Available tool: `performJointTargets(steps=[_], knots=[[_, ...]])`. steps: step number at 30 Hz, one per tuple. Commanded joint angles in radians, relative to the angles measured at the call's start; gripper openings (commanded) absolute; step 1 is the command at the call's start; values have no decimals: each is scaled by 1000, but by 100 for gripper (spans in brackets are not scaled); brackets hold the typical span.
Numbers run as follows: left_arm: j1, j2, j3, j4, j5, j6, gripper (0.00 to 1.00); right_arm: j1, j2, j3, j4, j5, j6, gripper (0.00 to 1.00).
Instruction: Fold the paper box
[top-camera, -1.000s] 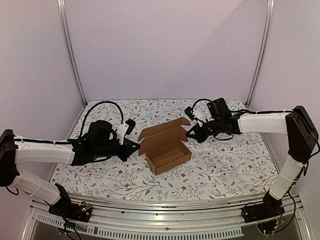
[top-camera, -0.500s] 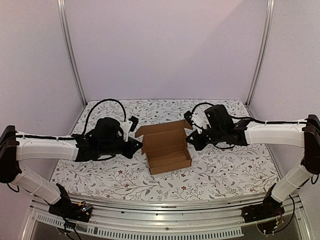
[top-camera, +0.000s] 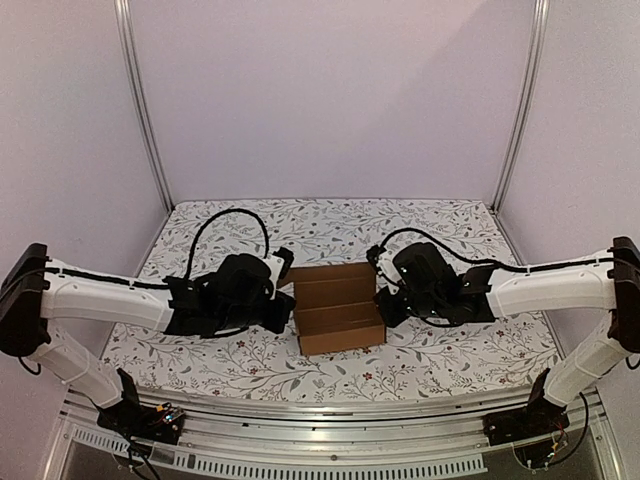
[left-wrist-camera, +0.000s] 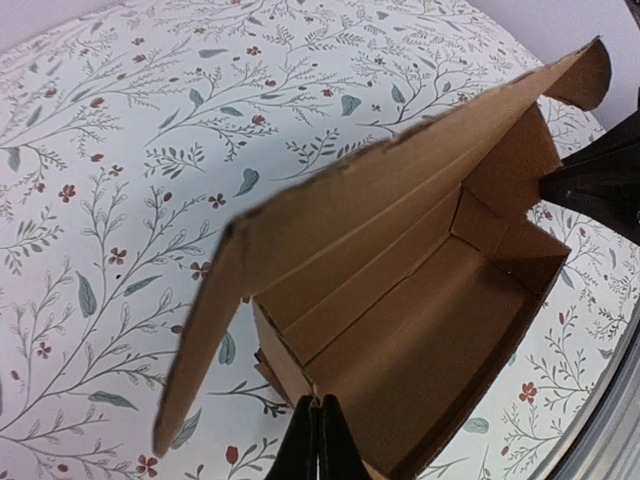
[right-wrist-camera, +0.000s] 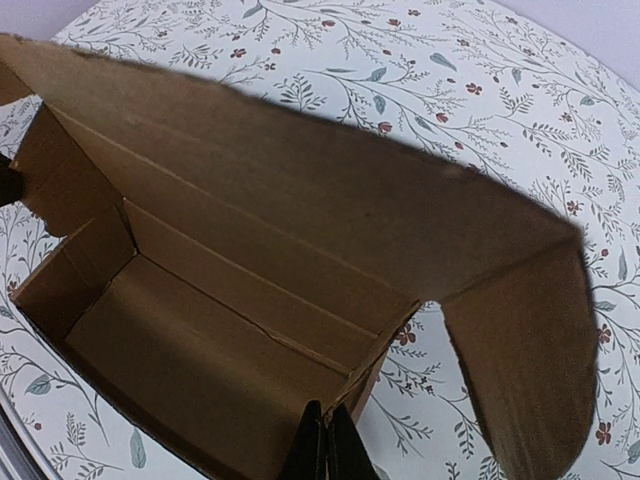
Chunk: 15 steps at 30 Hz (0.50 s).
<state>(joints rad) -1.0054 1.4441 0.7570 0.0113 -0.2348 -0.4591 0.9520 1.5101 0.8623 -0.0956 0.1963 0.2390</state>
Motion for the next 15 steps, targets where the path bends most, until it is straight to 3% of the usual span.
performJointTargets(steps=[1, 15], knots=[[-49, 15, 6, -47, -54, -26, 0, 39, -29, -38, 31, 78, 53, 0], [-82, 31, 51, -56, -43, -95, 0, 117, -44, -102, 54, 179, 86, 0]])
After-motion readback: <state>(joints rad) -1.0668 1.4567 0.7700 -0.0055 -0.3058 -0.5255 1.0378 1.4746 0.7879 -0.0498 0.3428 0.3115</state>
